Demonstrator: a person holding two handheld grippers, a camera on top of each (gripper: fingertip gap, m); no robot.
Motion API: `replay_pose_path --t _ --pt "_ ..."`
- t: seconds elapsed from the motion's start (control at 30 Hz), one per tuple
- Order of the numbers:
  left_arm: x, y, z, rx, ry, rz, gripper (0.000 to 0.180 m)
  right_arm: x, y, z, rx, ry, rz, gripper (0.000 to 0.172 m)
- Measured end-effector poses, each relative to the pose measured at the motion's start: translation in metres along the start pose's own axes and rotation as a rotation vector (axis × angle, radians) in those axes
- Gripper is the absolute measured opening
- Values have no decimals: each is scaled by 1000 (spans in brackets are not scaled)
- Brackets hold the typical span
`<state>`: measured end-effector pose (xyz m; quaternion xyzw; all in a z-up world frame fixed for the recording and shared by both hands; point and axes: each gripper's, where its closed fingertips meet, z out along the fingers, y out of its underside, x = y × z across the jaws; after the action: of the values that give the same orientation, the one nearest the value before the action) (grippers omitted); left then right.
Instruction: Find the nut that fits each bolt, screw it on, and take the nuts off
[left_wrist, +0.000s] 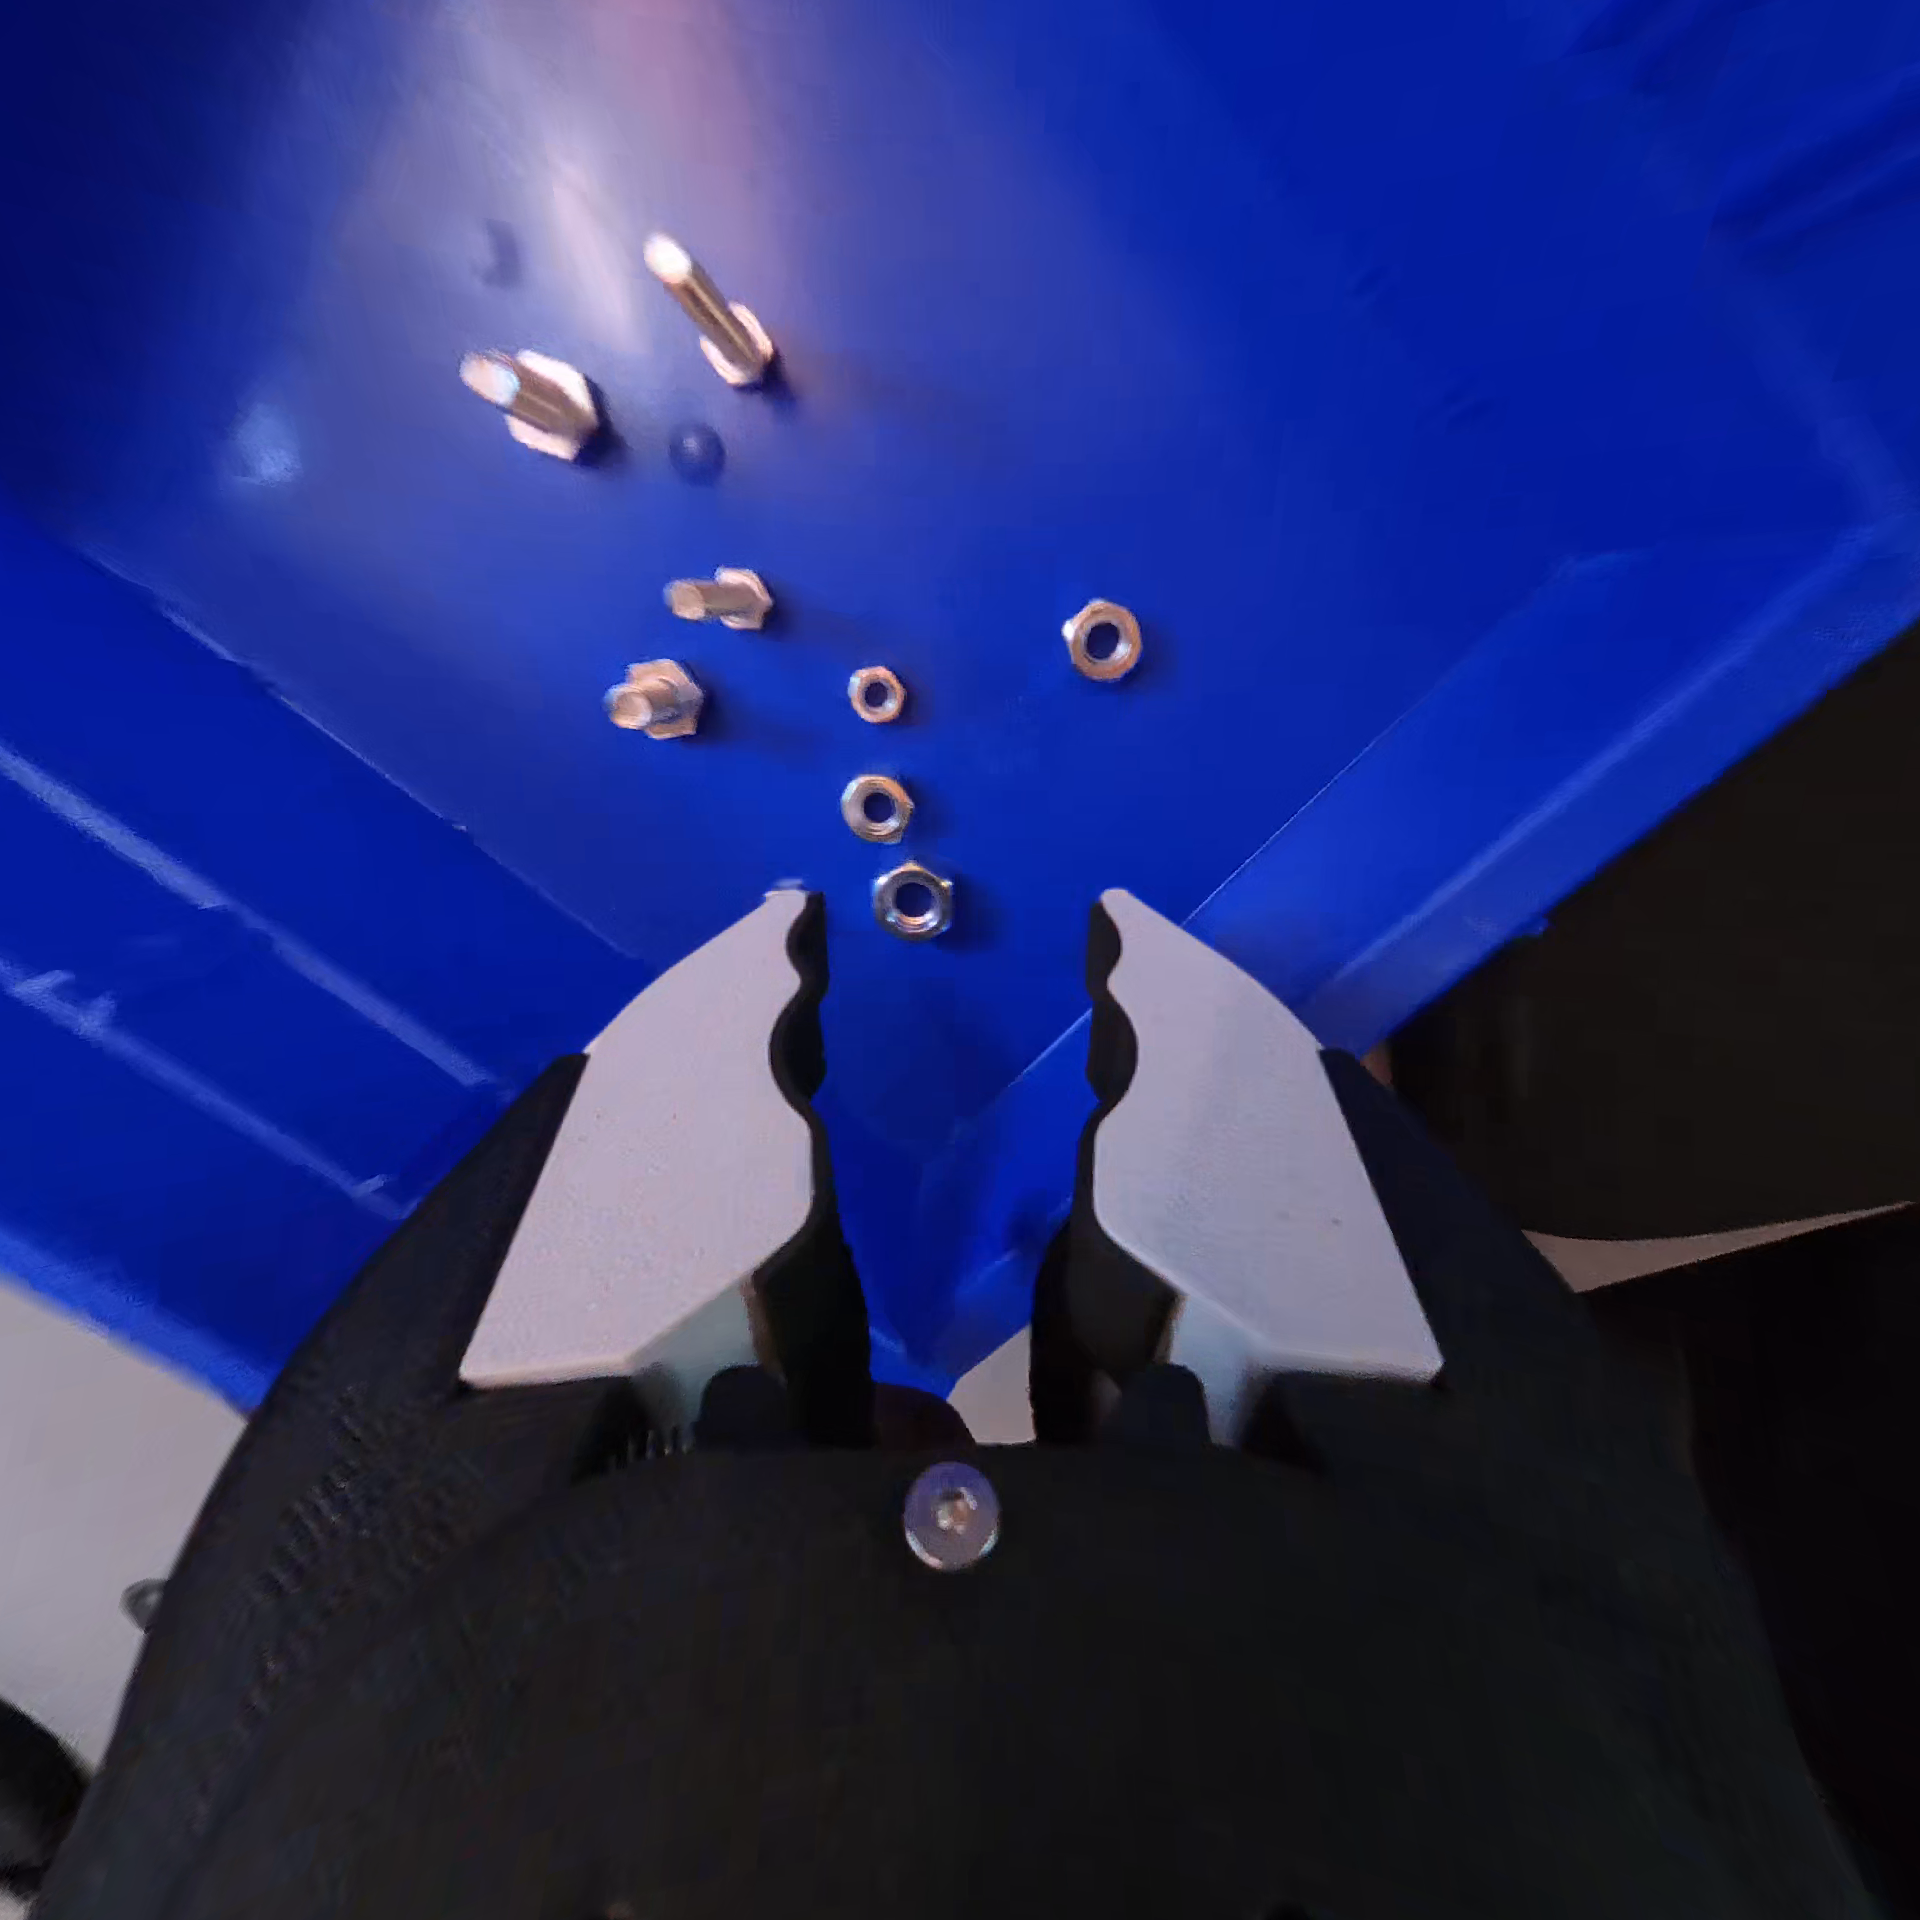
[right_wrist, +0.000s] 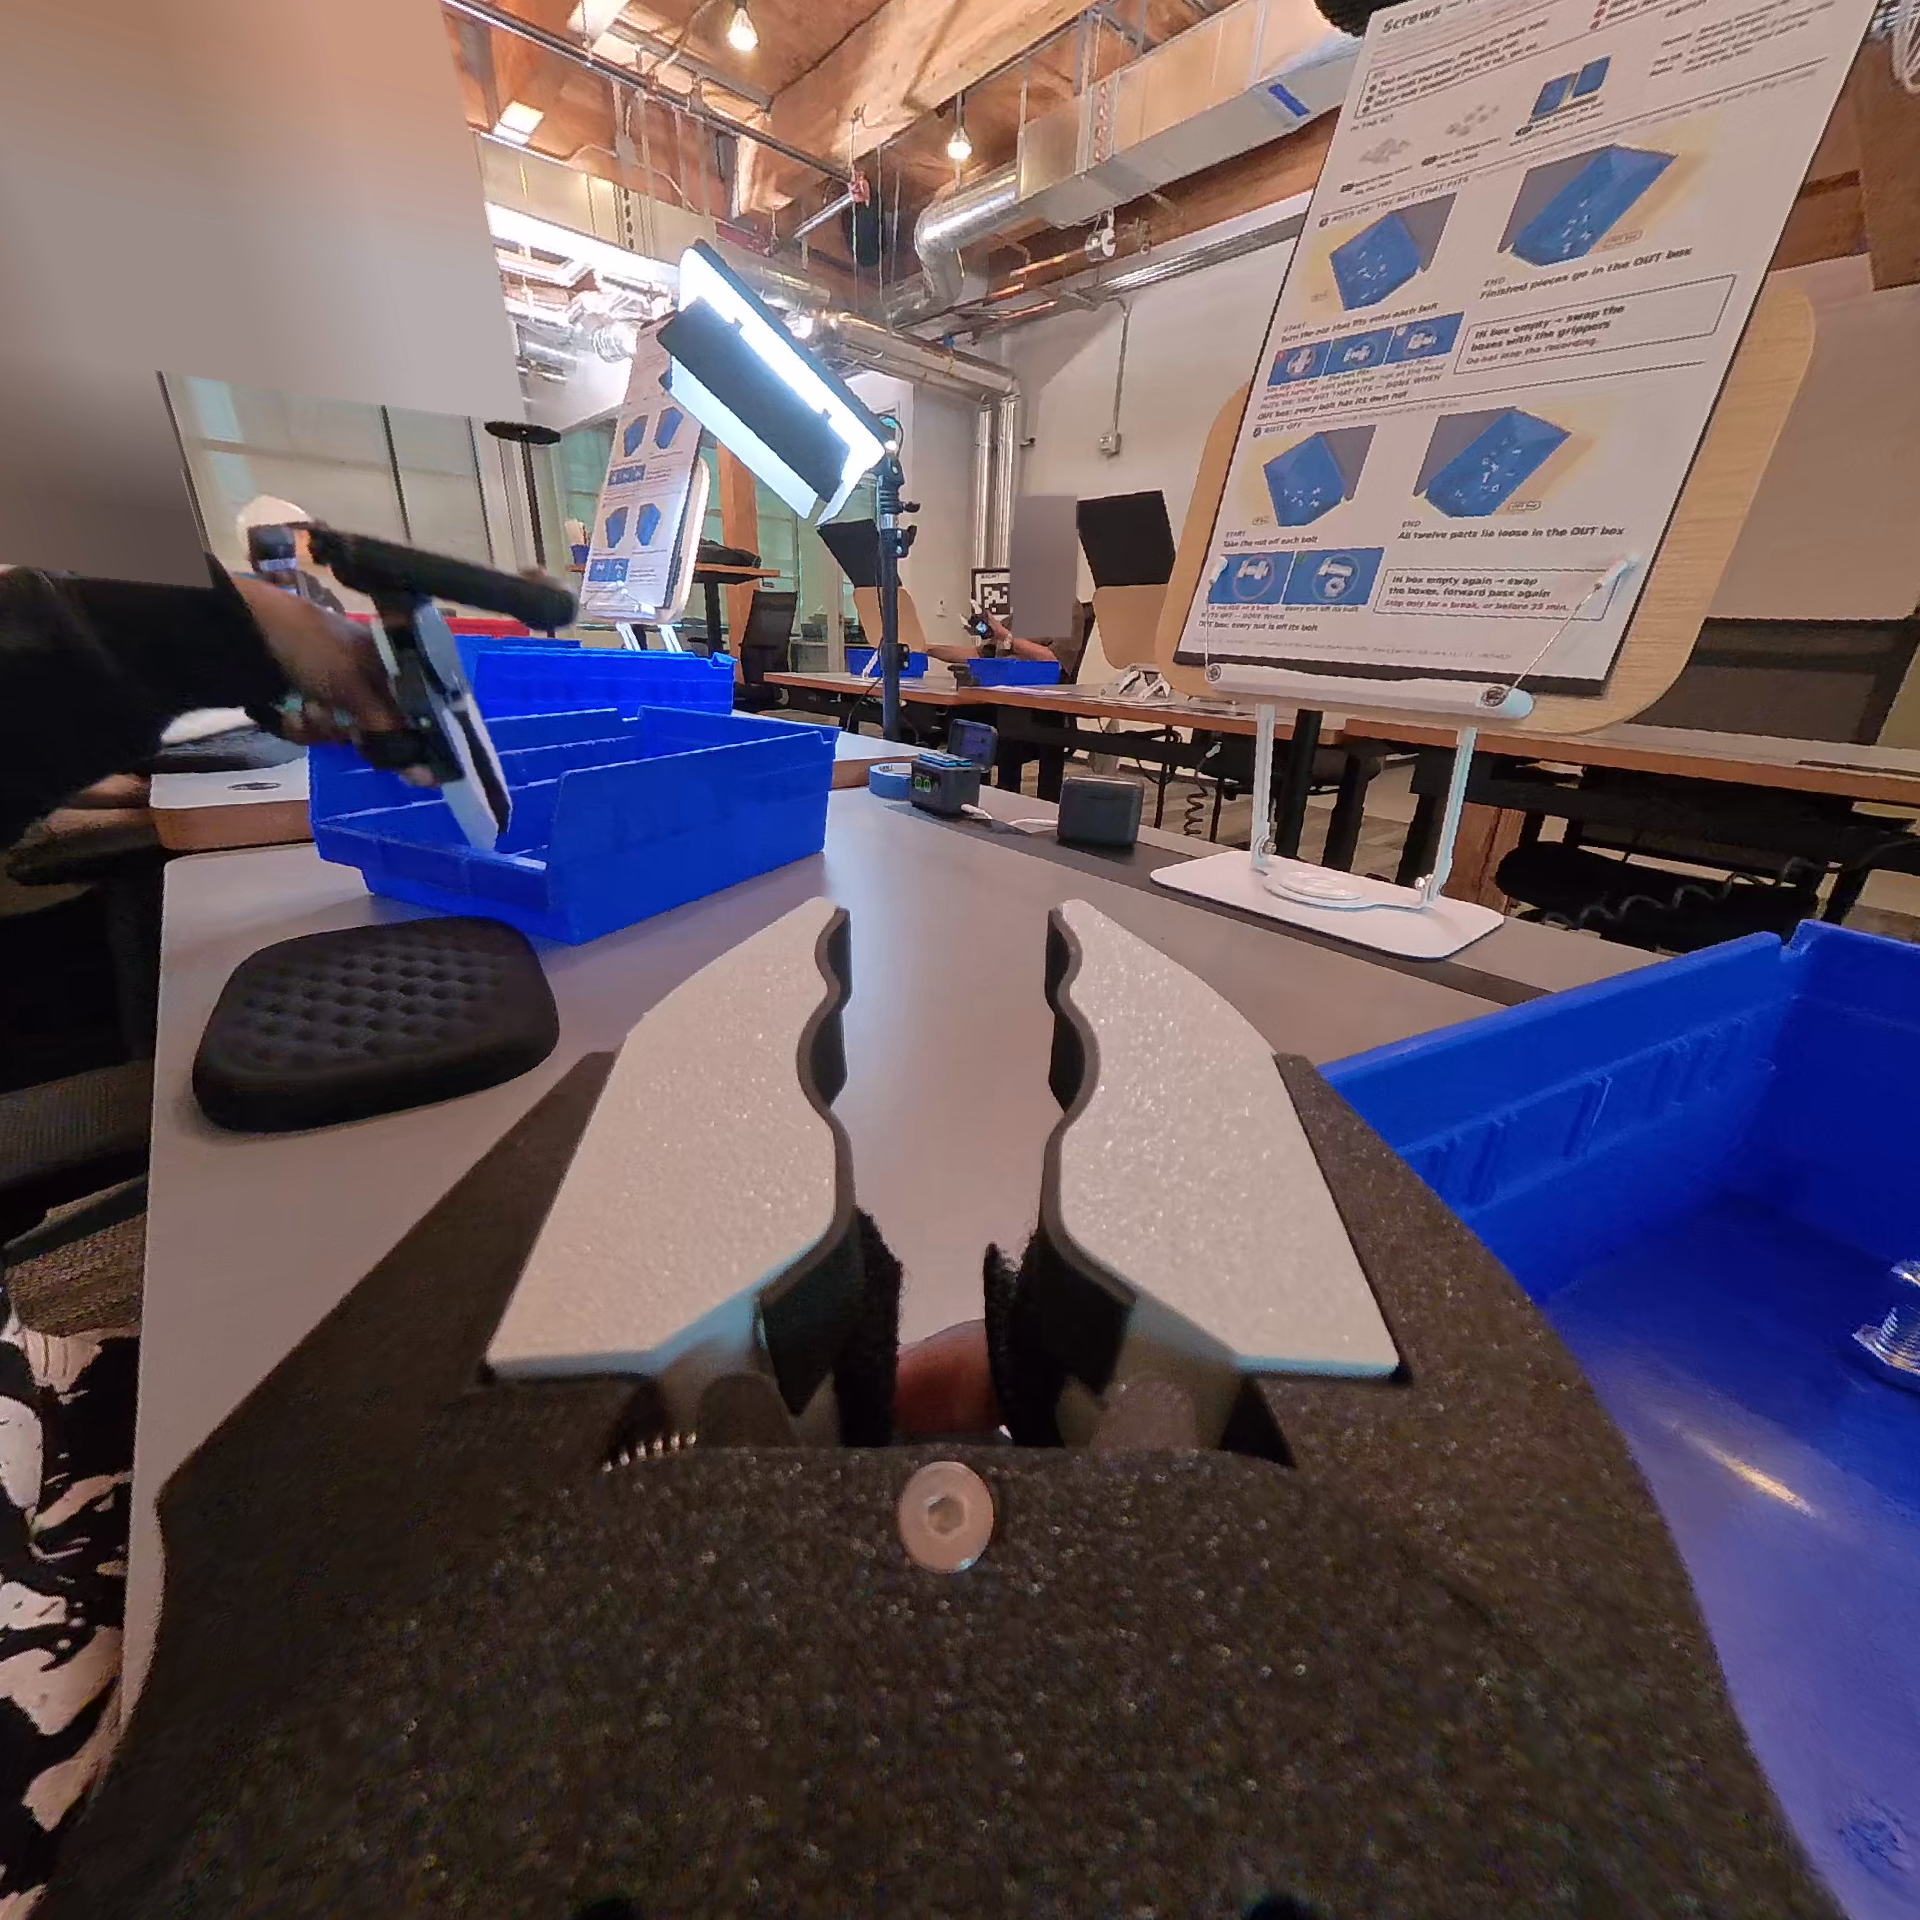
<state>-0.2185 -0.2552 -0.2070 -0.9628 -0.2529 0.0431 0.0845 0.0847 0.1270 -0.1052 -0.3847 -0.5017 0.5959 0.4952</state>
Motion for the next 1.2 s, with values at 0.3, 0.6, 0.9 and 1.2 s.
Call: replay_pose_path --t 0.3,0.6,0.9,1.2 --pt "-6 2 14 -112 -26 19 36 1 -2 -2 15 0 9 36" --pt "-13 13 23 -223 -51 0 34 1 -3 -2 19 0 12 36" --pt "3 -3 -5 -101 -60 96 18 1 -3 -2 21 0 13 36" --pt "203 -78 -90 318 60 732 17 -2 1 0 -5 -3 -9 36"
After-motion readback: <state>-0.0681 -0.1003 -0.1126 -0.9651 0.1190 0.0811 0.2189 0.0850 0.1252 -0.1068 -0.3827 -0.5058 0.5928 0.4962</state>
